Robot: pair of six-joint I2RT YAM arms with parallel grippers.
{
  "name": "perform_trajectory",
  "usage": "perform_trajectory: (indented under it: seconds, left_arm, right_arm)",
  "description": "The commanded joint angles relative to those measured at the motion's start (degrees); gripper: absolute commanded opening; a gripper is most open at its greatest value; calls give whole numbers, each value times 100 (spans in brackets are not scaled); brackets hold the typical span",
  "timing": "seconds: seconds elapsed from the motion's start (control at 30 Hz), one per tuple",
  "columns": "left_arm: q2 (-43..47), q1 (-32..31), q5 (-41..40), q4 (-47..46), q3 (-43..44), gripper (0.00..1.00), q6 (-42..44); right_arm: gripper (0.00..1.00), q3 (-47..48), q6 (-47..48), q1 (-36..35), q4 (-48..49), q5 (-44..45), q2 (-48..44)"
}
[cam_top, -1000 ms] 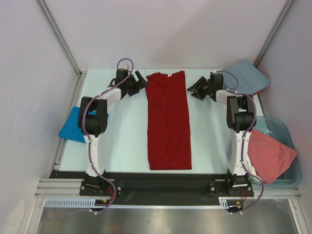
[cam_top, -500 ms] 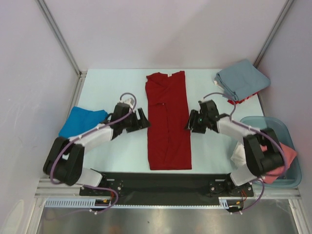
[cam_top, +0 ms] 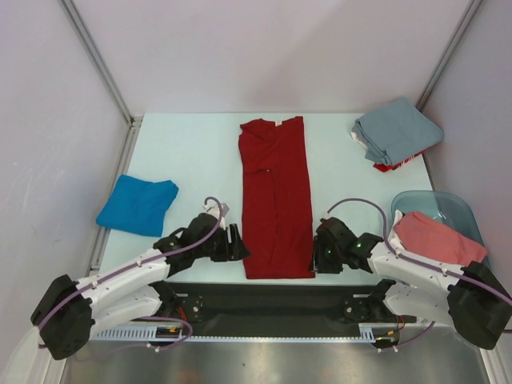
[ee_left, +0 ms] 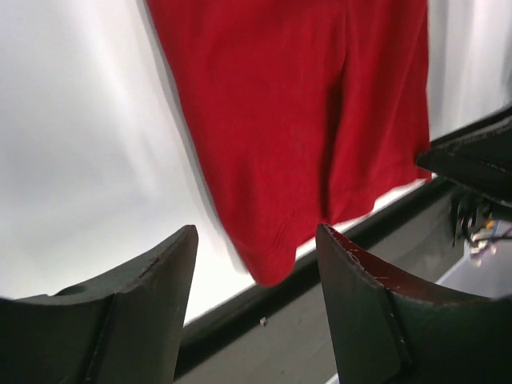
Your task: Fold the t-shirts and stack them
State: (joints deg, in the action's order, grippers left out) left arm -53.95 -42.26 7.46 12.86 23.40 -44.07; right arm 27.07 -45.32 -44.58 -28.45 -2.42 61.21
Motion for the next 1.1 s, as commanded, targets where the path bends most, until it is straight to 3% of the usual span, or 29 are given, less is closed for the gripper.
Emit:
perform_trajectory:
  seconds: [0.0,0.03,0.1,0.13,0.17,0.2,0.43,0.53,0.63,0.67,0.73,0.77,0.8,1.0,1.07]
  left_arm:
    - [-89,-361,-140,-12,-177,66,-417]
    - [-115,-414,-79,-134,-212,66,-496]
    - [-185,-537,-61,-249,-353,66,-576]
    - [-203,-564,-35,-310,-406,65,-663]
    - [-255,-625,9,-450,-493,63,-690]
    - [-282,-660,27,-495,-529,63,-734]
    - [-651,-951,36,-864,-573,60,-936]
    - [-827,-995,62,-979,-573,52,-971]
    - [-889,-1091,-60,-786,-617,39,-1024]
    - [-767,-1161,-122,-716,-704,29,-1050]
    - [-582,-1205,-158,-593,-845,20,-1147]
    - [-364,-1206,-158,-531,-994,9,-1173]
    - [-240,-1214,-192,-409,-1047,7,-1200]
    - [841,-1214,-149,182,-1372,7,-1349]
    - [1061,-1214,26,42,-1487,16,-1472]
  right_arm:
    - [40,-307,-530,-235,145,-12,-109]
    - [40,-360,-557,-253,320,-153,-83]
    - [27,-483,-592,-279,436,-215,-39]
    - [20,-492,-609,-297,428,-224,-39]
    - [3,-501,-618,-306,349,-198,-65]
    - [0,-492,-662,-323,262,-154,-109]
    - [0,-641,-768,-446,-143,-180,-724]
    - [0,-677,-803,-508,-231,-128,-760]
    - [0,-694,-855,-552,-293,-110,-891]
    - [0,-694,-864,-561,-319,-119,-935]
    - [0,-694,-882,-561,-441,-119,-1110]
    - [0,-686,-882,-570,-495,-110,-1155]
    - [0,-685,-873,-570,-547,-110,-1225]
    - [0,-790,-864,-578,-838,-276,-1586]
    - [0,-843,-926,-657,-689,-453,-1647]
